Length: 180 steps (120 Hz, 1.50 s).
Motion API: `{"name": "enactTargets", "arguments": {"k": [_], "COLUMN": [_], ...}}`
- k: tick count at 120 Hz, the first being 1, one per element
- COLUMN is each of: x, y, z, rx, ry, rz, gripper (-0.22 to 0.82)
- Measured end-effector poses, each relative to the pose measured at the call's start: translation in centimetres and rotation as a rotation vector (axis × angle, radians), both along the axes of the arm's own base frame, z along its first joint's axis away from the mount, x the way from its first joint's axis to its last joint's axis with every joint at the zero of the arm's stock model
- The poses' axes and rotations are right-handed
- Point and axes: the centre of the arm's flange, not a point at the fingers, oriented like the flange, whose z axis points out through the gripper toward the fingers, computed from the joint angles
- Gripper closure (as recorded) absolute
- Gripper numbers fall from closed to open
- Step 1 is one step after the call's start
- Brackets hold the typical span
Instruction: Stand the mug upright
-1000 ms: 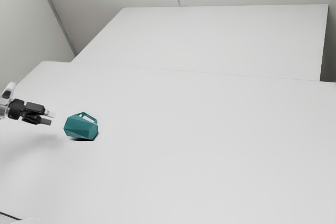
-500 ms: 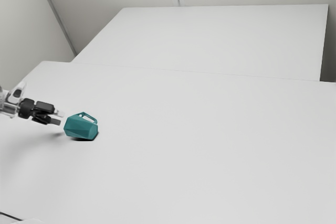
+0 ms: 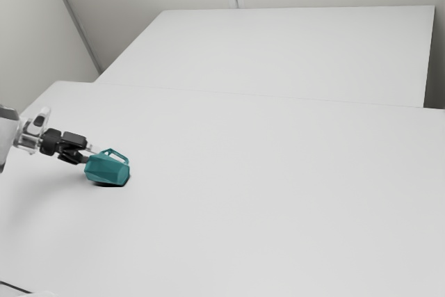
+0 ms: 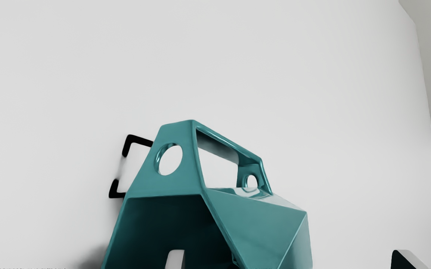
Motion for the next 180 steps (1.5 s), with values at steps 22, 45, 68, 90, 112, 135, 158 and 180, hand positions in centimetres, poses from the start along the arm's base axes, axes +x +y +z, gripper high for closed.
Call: {"name": "enactTargets", "arguments": {"k": [22,45,68,90,112,135,158,180], "x": [0.2,0.7,0.5,0.5,0.7,2.0,3.7,6.0], "y": [-0.8,-1.8,-2.2,-2.2,-2.3,-3.9,-6.3,-10.3], "z": [-0.3,-0.6,-1.1,-1.1,-0.8,1.1,5.5,12.9], "rx": [-0.021,-0.037,-0.050,-0.050,-0.046,-0.014,0.069,0.262], "ry": [0.019,0.036,0.056,0.064,0.064,0.043,0.016,0.013], "rz": [-0.004,-0.014,-0.009,-0.002,0.000,-0.033,-0.101,-0.230], "gripper": [0.00,0.00,0.14,0.43,0.64,0.73,0.75,0.77]}}
